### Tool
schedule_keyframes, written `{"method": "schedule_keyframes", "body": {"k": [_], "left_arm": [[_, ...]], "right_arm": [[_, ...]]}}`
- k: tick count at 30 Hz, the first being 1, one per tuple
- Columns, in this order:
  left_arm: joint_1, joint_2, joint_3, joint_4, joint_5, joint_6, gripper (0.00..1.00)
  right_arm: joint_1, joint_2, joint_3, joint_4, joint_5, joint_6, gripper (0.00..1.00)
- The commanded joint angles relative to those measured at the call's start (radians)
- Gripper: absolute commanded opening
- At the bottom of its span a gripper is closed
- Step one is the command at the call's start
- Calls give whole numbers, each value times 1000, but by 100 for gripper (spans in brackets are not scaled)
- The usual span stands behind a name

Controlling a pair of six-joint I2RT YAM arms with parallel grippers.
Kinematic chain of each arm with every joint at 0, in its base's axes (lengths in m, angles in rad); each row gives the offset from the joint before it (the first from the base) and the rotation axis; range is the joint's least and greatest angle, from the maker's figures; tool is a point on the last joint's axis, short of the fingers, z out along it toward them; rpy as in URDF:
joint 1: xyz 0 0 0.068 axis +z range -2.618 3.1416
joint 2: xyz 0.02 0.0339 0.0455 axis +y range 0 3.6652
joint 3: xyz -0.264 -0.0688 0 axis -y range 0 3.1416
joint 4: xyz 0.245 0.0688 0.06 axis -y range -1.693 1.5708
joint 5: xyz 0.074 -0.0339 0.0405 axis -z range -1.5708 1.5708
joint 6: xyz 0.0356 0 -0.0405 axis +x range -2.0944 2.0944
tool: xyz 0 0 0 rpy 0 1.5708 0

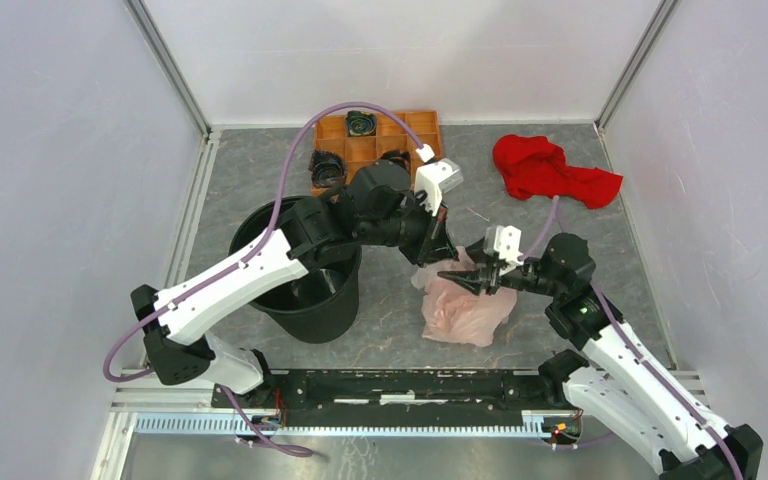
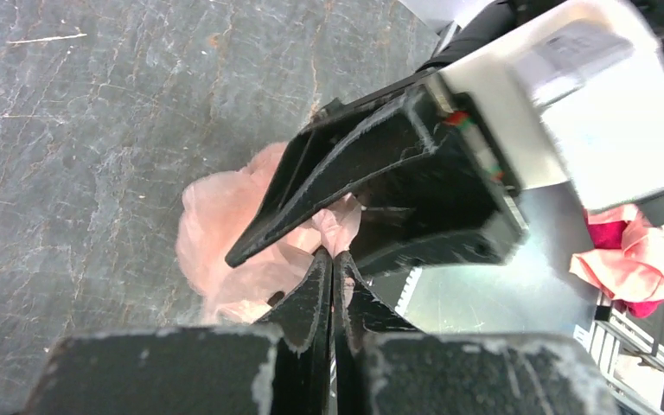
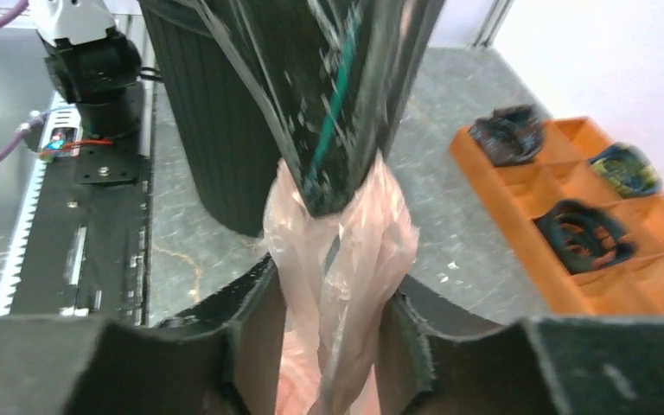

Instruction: Put the trash bags into the trash bin

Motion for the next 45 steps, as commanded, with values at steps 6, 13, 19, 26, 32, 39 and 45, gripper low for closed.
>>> {"method": "schedule_keyframes", "body": {"k": [6, 13, 19, 26, 32, 39, 45], "left_arm": [[0, -40, -5, 63, -96, 10, 61], [0, -129, -132, 105, -308, -94, 100], [0, -195, -214, 99, -364, -125, 100], [0, -352, -298, 197, -400, -164, 100], [0, -528, -413, 372, -387, -179, 100], [0, -581, -439, 433, -319, -237, 100], [0, -590, -465, 454, -234, -272, 100]], "right_arm": [[-2, -105, -153, 138, 555, 301, 1], [-6, -167, -280, 226, 824, 474, 1], [-16, -116, -66, 159, 822, 511, 1], [-18, -139, 75, 326, 677, 582, 1], [-18, -159, 135, 556, 577, 708, 0], [-18, -108, 199, 781, 432, 854, 1], [-18, -70, 218, 897, 405, 947, 1]]}}
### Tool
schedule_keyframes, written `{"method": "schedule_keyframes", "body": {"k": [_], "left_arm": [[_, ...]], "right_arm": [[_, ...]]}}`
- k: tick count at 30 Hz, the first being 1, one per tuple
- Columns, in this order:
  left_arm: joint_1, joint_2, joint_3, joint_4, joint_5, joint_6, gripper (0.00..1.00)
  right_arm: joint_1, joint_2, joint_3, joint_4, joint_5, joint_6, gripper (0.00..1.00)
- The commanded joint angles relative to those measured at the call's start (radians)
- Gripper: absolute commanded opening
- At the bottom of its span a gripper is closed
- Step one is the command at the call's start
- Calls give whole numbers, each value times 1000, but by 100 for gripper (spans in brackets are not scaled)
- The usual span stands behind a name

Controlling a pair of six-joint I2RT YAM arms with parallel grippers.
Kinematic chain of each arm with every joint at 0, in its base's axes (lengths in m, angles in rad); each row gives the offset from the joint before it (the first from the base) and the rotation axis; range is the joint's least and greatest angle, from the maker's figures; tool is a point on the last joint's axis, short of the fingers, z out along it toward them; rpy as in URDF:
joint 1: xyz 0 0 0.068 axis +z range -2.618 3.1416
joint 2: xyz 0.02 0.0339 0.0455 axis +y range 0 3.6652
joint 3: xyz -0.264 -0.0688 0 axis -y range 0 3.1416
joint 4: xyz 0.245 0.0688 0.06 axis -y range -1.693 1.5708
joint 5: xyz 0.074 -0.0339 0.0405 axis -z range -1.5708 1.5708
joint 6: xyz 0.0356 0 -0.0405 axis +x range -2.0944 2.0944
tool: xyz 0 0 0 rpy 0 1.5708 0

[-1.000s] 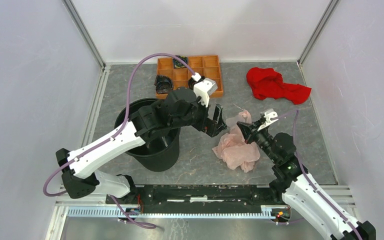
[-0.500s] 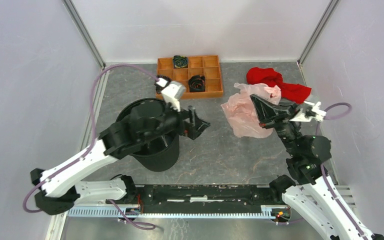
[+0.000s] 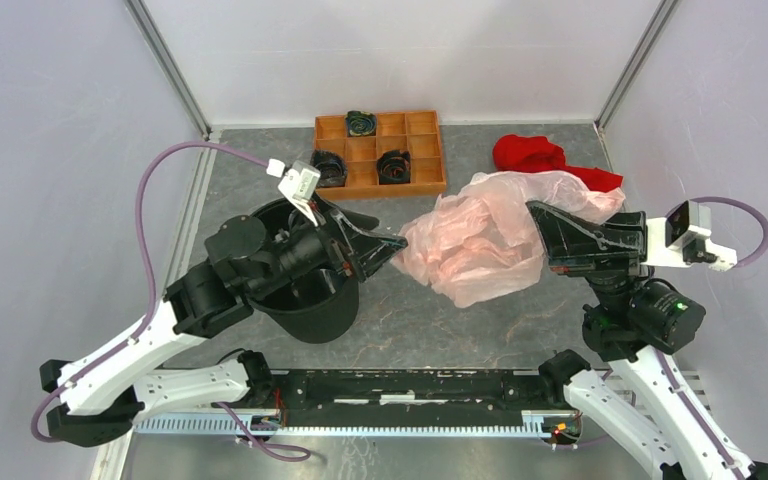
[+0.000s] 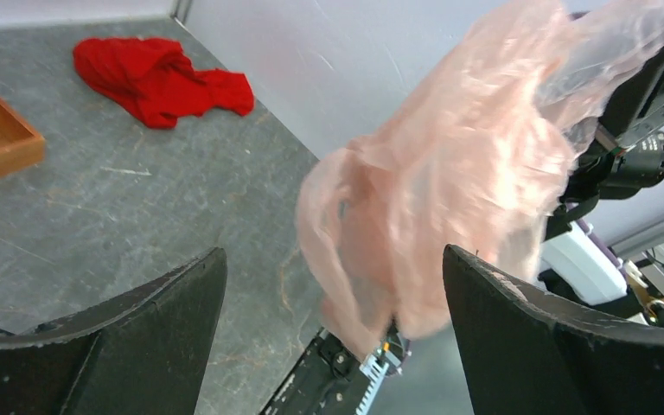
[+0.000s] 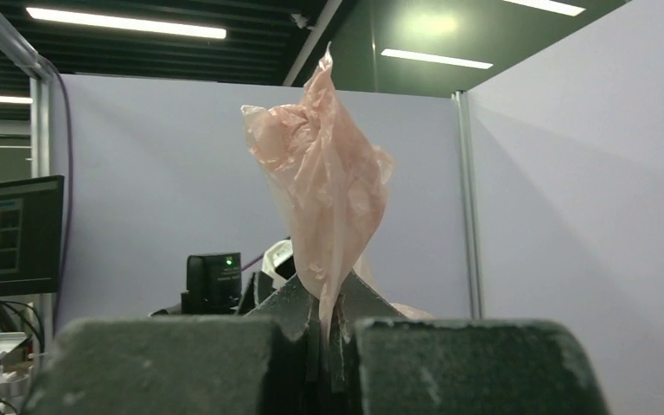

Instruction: Put the trash bags into the trash bin

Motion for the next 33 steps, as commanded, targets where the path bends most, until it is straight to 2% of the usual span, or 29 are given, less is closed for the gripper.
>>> {"method": "schedule_keyframes", "body": {"k": [1, 8, 12, 14, 17, 22, 25, 30, 33], "left_arm": [[0, -7, -22, 62, 74, -72, 99], [0, -46, -69, 60, 74, -131, 82], [0, -74, -105, 65, 122, -165, 91], [1, -75, -118, 66, 135, -173, 91], [1, -53, -115, 55, 140, -180, 80], [0, 10, -89, 49, 158, -179, 72], [0, 43, -70, 38, 148, -176, 60], [0, 63, -63, 48, 139, -174, 54], [1, 88, -45, 52, 162, -162, 46]], "right_arm": [[-3, 25, 39, 131, -45, 93, 1], [-3, 15, 41, 135, -27, 87, 1], [-3, 9, 48, 99, -22, 56, 1], [-3, 7, 46, 98, -21, 52, 1], [-3, 3, 42, 102, -20, 48, 1], [-3, 6, 44, 109, -30, 54, 1], [-3, 1, 39, 112, -35, 56, 1], [-3, -18, 32, 86, -36, 32, 1], [-3, -25, 27, 63, -30, 12, 1]]}}
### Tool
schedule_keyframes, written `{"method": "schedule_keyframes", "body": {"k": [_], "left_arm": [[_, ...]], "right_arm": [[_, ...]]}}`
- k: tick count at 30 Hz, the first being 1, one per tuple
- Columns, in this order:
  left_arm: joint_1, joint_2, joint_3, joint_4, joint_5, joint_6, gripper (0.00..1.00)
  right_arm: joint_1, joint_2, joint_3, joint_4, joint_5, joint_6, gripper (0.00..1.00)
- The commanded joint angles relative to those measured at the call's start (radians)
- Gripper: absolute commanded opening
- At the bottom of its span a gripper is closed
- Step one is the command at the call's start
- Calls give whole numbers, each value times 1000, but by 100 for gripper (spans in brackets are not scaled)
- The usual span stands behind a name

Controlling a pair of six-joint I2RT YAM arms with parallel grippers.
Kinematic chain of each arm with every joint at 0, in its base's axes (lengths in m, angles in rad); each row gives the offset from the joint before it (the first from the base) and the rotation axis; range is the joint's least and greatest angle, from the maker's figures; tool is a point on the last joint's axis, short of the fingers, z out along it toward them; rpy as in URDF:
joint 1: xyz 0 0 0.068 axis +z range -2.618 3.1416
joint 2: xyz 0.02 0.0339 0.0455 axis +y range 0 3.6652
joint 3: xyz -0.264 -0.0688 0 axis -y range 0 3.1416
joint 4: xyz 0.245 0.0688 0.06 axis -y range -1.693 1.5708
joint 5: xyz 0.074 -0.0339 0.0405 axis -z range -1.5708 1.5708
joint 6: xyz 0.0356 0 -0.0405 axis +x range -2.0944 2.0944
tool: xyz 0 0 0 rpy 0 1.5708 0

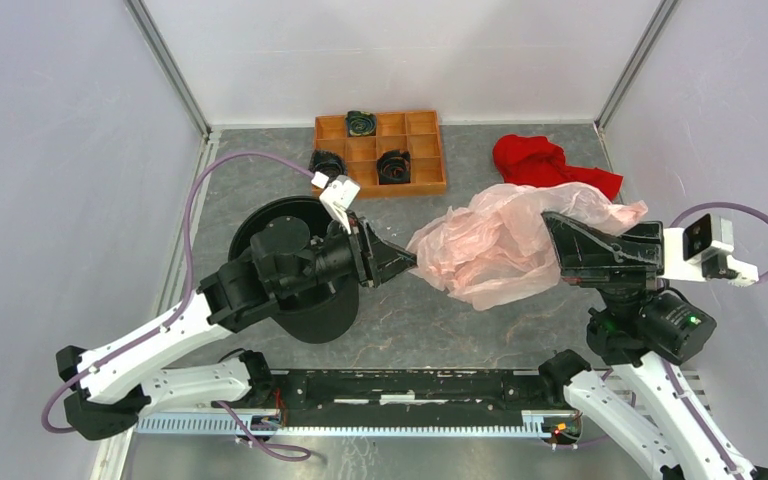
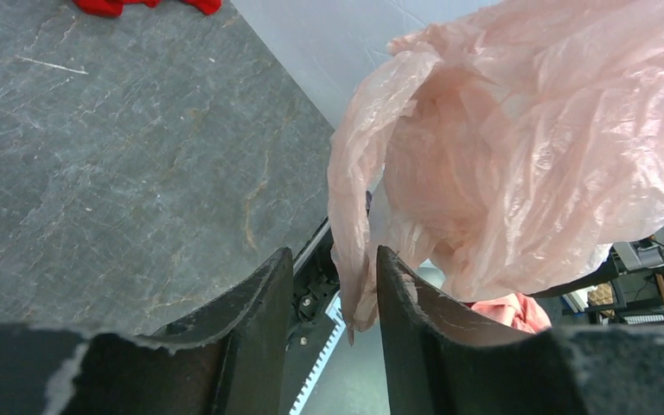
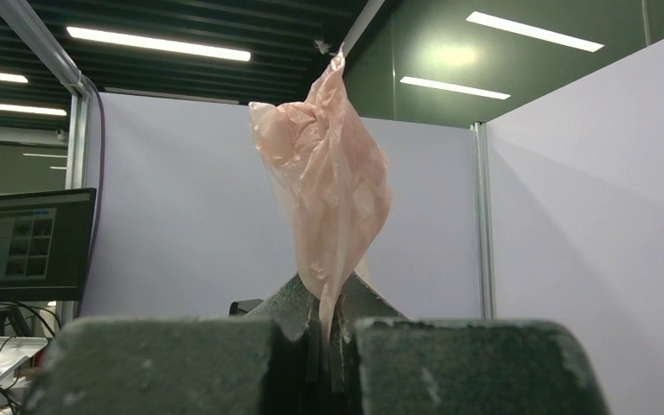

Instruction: Put the trash bags into the trash bin

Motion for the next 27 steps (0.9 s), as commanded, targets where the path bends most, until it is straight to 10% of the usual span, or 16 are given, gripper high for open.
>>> {"method": "schedule_keyframes", "body": {"k": [1, 5, 12, 19, 27], "left_arm": [[0, 31, 72, 37, 37, -1, 43], [1, 69, 124, -21, -43, 43, 3], [2, 129, 222, -293, -544, 85, 2], [43, 498, 420, -442, -535, 139, 2], [170, 758, 1076, -534, -273, 296, 2]], "right_arm": [[-3, -15, 14, -24, -9, -39, 1], [-2, -20, 11, -104, 1, -114, 1], [-4, -52, 28, -1060, 703, -504, 3], [-4, 58, -259, -1074, 753, -560, 6], [-2, 458, 440, -1376, 797, -720, 0]]}}
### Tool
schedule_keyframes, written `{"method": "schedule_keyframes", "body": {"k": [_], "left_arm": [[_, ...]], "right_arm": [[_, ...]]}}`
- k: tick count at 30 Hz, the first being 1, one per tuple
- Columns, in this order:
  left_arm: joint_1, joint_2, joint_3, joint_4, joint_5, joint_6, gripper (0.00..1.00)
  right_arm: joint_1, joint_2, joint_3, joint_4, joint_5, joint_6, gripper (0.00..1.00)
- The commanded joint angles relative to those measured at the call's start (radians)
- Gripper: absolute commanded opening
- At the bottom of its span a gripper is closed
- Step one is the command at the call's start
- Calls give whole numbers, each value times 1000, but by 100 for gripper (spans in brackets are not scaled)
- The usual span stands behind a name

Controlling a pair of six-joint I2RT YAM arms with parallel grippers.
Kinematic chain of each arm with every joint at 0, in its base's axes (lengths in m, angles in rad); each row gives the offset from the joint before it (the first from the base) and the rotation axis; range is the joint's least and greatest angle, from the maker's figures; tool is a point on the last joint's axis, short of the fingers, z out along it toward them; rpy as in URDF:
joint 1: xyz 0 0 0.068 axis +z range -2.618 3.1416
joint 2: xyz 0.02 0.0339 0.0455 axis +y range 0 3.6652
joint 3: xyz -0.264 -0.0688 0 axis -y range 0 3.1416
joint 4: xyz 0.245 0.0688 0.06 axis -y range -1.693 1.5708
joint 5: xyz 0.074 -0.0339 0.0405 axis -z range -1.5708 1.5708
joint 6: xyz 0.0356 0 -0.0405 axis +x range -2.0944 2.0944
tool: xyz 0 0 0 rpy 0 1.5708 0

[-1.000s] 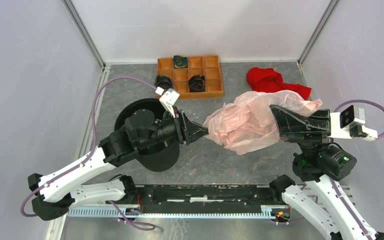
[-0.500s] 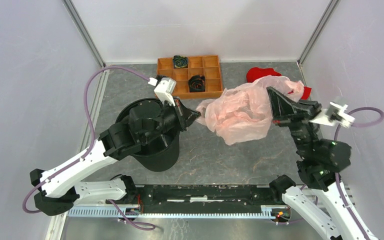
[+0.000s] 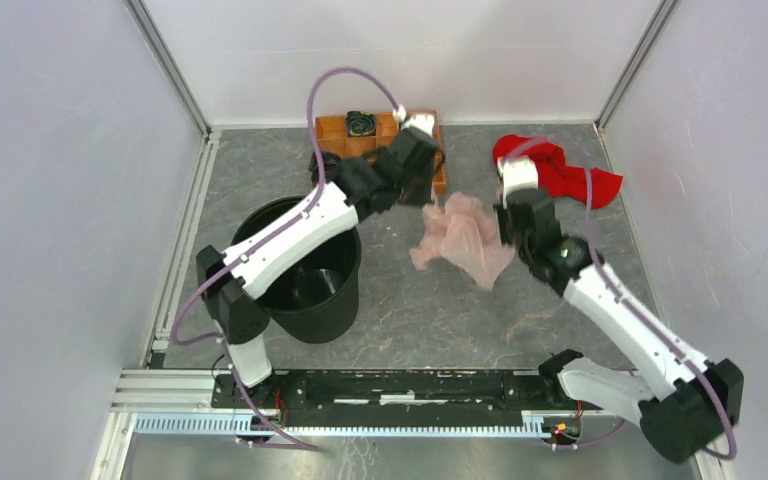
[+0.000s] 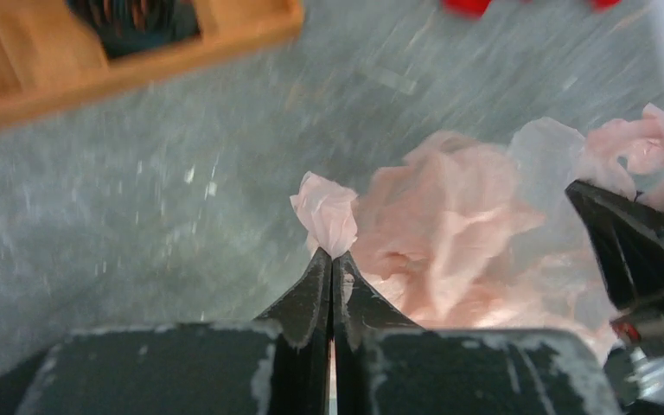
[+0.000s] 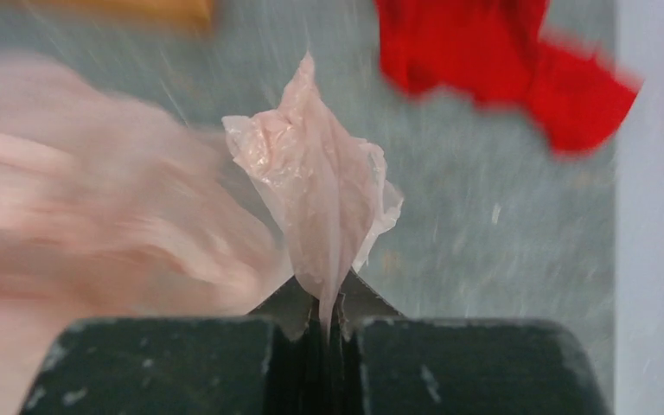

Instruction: Put the trash bags into the trash bin

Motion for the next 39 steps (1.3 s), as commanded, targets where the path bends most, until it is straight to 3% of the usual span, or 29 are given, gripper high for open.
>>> {"method": "schedule_keyframes", "body": {"k": [1, 2, 4, 6, 7, 8, 10, 11, 13, 17, 21, 24, 26, 28, 31, 33, 36, 39], "left_arm": [[16, -78, 384, 36, 168, 169, 2], [-13, -145, 333, 142, 194, 190, 2], [-77, -335, 131, 436, 199, 226, 2], [-93, -459, -78, 605, 151, 210, 2], [-92, -480, -152, 612, 89, 193, 2], [-92, -473, -198, 567, -71, 174, 2], [-45, -382, -209, 354, -221, 101, 2], [-9, -319, -191, 207, -204, 67, 2], [39, -218, -189, 99, -136, 57, 2], [56, -189, -114, 125, -122, 153, 2], [52, -199, 192, 197, 46, 268, 2], [42, -327, 127, 409, 213, 271, 2], [40, -412, -20, 532, 208, 237, 2], [40, -453, -171, 558, 74, 190, 2], [67, -379, -280, 360, -134, 67, 2], [110, -298, -276, 220, -81, 35, 2], [136, -270, -254, 216, -40, 70, 2], [138, -265, -101, 273, 23, 134, 2]], "right_arm": [[2, 41, 530, -46, -67, -140, 0], [2, 13, 595, -5, -176, -166, 0], [2, -102, 562, 186, -370, -164, 0], [2, -239, 368, 446, -510, -112, 2], [2, -302, 279, 565, -555, -92, 4], [2, -352, 151, 648, -581, -89, 4], [2, -391, -91, 701, -448, -30, 1], [1, -378, -226, 707, -351, 3, 0], [-2, -264, -328, 562, -202, 72, 0], [-7, -142, -198, 480, -218, 44, 0], [-5, -65, 263, 373, -295, -88, 1], [-5, -66, 444, 399, -479, -103, 1], [-5, -128, 343, 526, -555, -100, 1], [-5, -206, 122, 639, -531, -102, 6], [-7, -226, -154, 618, -280, 14, 4], [-7, -184, -268, 556, -198, 54, 0], [-14, -147, -269, 532, -180, 44, 0], [-13, -120, -50, 526, -189, -41, 1]]}}
